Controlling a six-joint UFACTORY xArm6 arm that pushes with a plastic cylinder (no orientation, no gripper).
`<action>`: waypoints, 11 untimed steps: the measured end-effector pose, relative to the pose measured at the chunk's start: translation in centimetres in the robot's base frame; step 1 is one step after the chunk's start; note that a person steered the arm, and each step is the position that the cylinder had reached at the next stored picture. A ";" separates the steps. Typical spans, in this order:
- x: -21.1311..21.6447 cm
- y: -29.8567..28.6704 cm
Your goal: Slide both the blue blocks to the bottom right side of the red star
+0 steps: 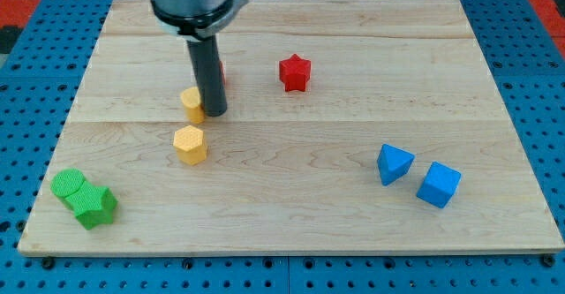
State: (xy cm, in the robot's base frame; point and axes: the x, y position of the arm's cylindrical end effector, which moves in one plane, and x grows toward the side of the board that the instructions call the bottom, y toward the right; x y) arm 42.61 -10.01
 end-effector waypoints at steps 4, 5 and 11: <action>8.3 35.1; 14.0 34.2; 10.1 12.4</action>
State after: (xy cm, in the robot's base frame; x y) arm 52.73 2.41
